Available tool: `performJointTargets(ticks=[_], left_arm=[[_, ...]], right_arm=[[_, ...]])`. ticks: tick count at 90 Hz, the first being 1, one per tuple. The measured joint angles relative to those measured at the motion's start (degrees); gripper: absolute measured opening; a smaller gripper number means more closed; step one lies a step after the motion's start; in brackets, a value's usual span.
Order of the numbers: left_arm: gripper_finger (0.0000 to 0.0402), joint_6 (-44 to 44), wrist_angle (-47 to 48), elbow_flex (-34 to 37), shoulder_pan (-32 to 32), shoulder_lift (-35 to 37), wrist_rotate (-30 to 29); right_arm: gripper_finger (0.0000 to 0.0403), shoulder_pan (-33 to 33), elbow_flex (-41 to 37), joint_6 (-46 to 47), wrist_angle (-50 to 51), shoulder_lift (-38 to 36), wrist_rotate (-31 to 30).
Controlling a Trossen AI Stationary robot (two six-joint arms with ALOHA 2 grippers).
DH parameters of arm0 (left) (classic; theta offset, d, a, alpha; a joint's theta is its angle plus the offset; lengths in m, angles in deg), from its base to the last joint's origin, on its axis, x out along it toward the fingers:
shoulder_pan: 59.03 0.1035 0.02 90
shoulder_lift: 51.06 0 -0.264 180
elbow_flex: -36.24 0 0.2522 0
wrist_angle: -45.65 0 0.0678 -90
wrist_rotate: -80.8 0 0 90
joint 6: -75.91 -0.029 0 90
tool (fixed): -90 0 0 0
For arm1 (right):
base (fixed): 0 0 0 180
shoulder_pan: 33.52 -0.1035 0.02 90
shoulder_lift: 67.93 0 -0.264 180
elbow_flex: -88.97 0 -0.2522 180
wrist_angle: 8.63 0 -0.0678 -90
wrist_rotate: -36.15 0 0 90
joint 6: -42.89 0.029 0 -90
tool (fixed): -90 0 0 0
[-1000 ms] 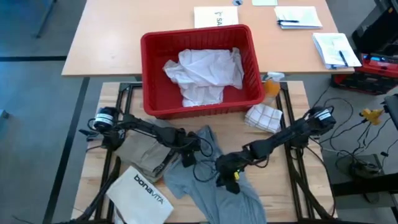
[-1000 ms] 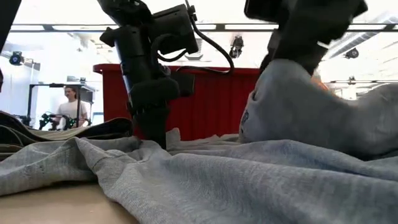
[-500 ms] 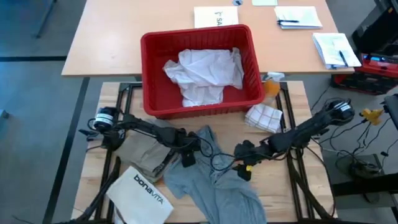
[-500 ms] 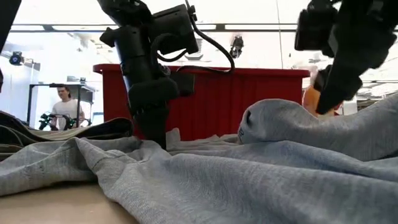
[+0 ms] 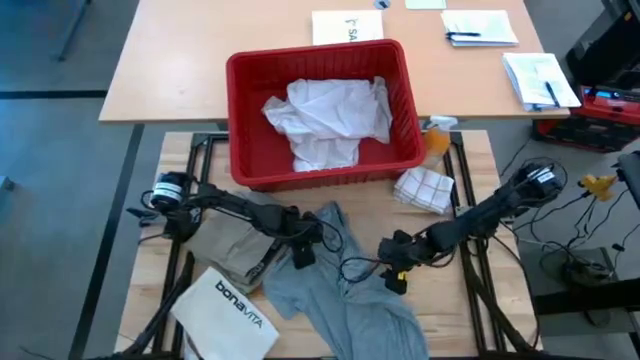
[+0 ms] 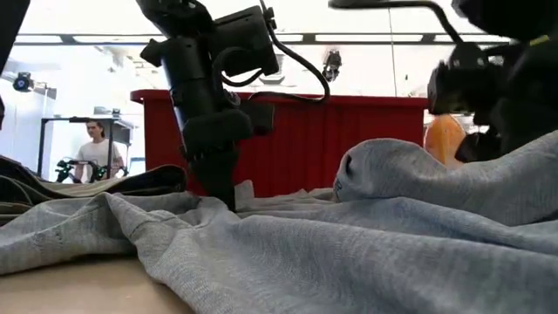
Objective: Fold laundry
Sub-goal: Fold the gray shirt
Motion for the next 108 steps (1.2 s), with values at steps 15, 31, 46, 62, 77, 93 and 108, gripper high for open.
performJointTargets(ticks=[15, 31, 46, 62, 77, 93, 108], left_arm=[[0.0000, 1.1, -0.2, 0.0, 0.0, 0.0, 0.0], [0.0000, 1.6, -0.4, 0.0, 0.0, 0.0, -0.1], [0.0000, 1.6, -0.4, 0.0, 0.0, 0.0, -0.1], [0.0000, 1.6, -0.5, 0.0, 0.0, 0.0, -0.2], [0.0000, 1.6, -0.7, 0.0, 0.0, 0.0, -0.2], [0.0000, 1.6, -1.3, 0.0, 0.1, 0.0, -0.4], [0.0000, 1.7, -1.9, 0.0, 0.2, 0.0, -0.4]], right_arm=[[0.0180, -0.8, 0.3, -1.7, 0.0, 1.8, 0.1], [0.0025, -1.1, 0.2, -1.0, 0.7, -0.2, 3.6], [0.0002, -1.4, 0.1, 5.6, 7.1, -3.9, 2.3], [0.0000, -2.2, 0.3, 13.7, 17.0, -10.9, -2.5], [0.0000, -2.3, 4.1, 24.8, 35.9, -17.7, -8.5], [0.0000, -2.0, 7.9, 38.7, 54.9, -21.5, -8.3], [0.0000, -2.0, 9.1, 44.9, 62.6, -21.3, -0.3]])
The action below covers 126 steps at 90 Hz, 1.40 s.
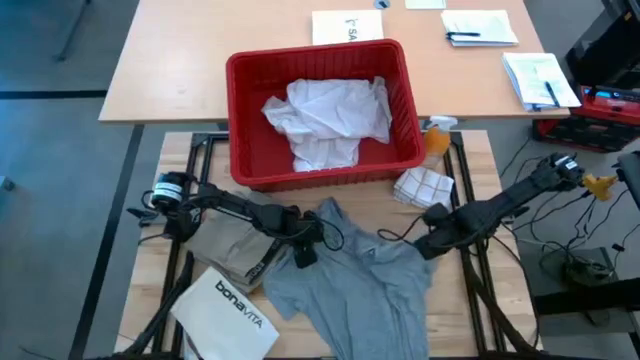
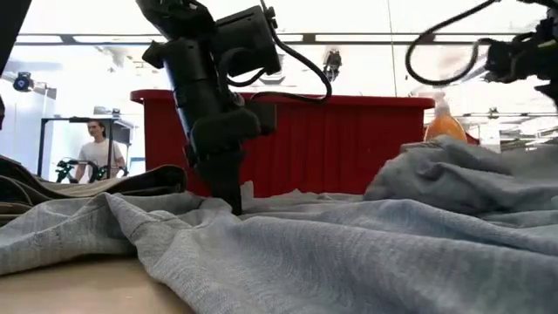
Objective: Fold laundry
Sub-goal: Fold the gray shirt
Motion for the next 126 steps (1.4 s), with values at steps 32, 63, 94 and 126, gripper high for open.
performJointTargets(ticks=[32, 63, 94, 126], left_arm=[[0.0000, -1.0, -1.1, -7.7, 1.4, 1.3, -0.1], [0.0000, -12.5, -5.0, -22.2, 5.5, -9.5, 4.9], [0.0000, -17.4, -7.0, -37.1, 6.2, -23.4, 15.3], [0.0000, -20.1, 5.7, -37.7, 7.7, -24.8, 10.3]], right_arm=[[0.0000, -2.7, 0.4, 2.7, 0.7, 3.6, 7.1], [0.0000, -8.2, 0.4, 11.9, 3.0, 3.2, 10.2], [0.0000, -10.0, 0.4, 19.5, 5.0, -0.1, 9.8], [0.0000, -10.1, 2.0, 21.3, 14.3, -1.8, 11.0]])
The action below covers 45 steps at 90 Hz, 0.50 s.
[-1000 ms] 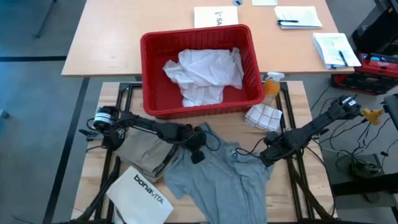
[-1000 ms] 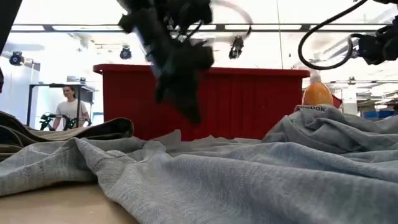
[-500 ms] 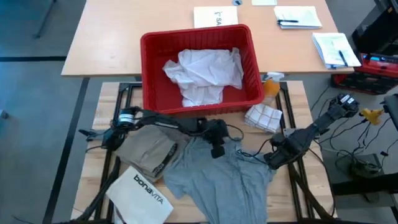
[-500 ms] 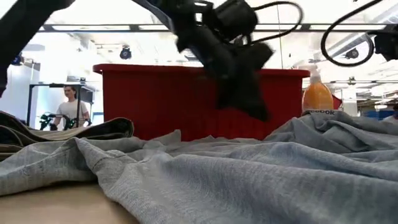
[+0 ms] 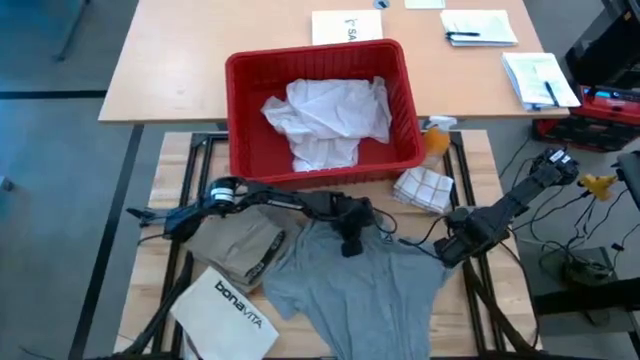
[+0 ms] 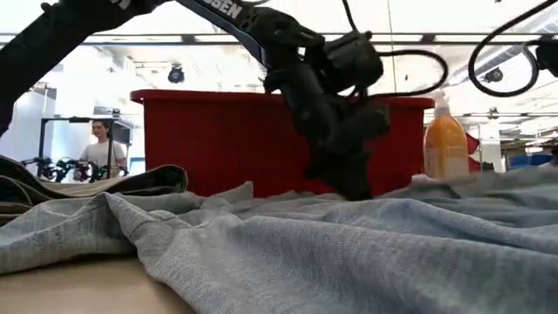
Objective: Fold laundry
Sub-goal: Fold the gray shirt
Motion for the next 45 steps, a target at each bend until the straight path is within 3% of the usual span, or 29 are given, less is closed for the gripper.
performJointTargets(ticks=[24, 39, 45], left_arm=[[0.0000, 0.5, 1.9, 2.0, 0.0, 0.8, -0.1], [0.0000, 2.1, 1.5, 2.3, 0.0, 1.6, 0.2], [0.0000, 2.2, 1.5, 2.3, -0.1, 1.7, 0.2]], right_arm=[[0.0000, 0.0, 3.2, 0.3, -0.9, -0.2, -6.5], [0.0000, -0.2, 9.6, -0.6, 1.7, -0.2, -9.7], [0.0000, -0.3, 12.3, -1.6, 1.4, -0.4, -13.7]])
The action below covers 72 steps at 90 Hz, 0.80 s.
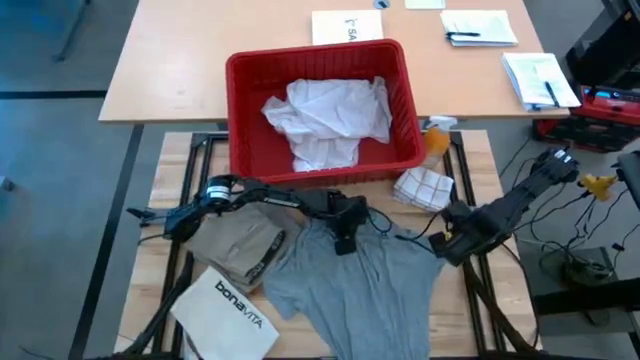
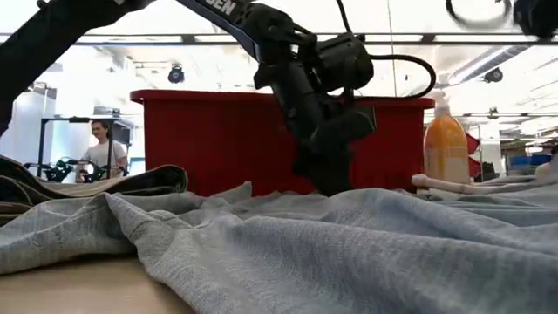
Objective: Fold laundry
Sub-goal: Fold the gray shirt
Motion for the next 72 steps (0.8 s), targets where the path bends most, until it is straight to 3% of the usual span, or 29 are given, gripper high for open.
performJointTargets(ticks=[7, 26, 34, 48, 60, 66, 72], left_arm=[[0.0000, 0.0, 0.0, 0.0, 0.0, 0.0, 0.0], [0.0000, 1.1, -0.1, 0.1, 0.0, 0.1, 0.0], [0.0000, 1.5, -0.1, 0.1, 0.0, 0.1, 0.1], [0.0000, 1.9, 0.0, 0.1, 0.0, 0.1, 0.5], [0.0000, 1.9, 0.4, 0.1, 0.0, 0.2, 0.5], [0.0000, 1.9, 0.4, 0.1, 0.0, 0.2, 0.5], [0.0000, 1.9, 0.4, 0.1, 0.0, 0.2, 0.5]], right_arm=[[0.0000, 0.0, 1.9, -0.2, 0.0, -0.1, -4.3], [0.0001, 0.0, -0.8, -0.7, -0.3, 0.5, -6.7], [0.0020, 0.0, -1.2, -2.2, -0.6, 0.4, -7.6], [0.0117, 0.0, -1.0, -3.0, -0.6, -0.7, -10.3], [0.0224, 0.0, -1.0, -4.2, -2.0, -0.7, -19.4], [0.0261, -0.1, -1.6, -10.8, -9.6, -0.8, -27.0], [0.0277, 0.7, -3.6, -21.1, -20.5, -1.0, -29.1]])
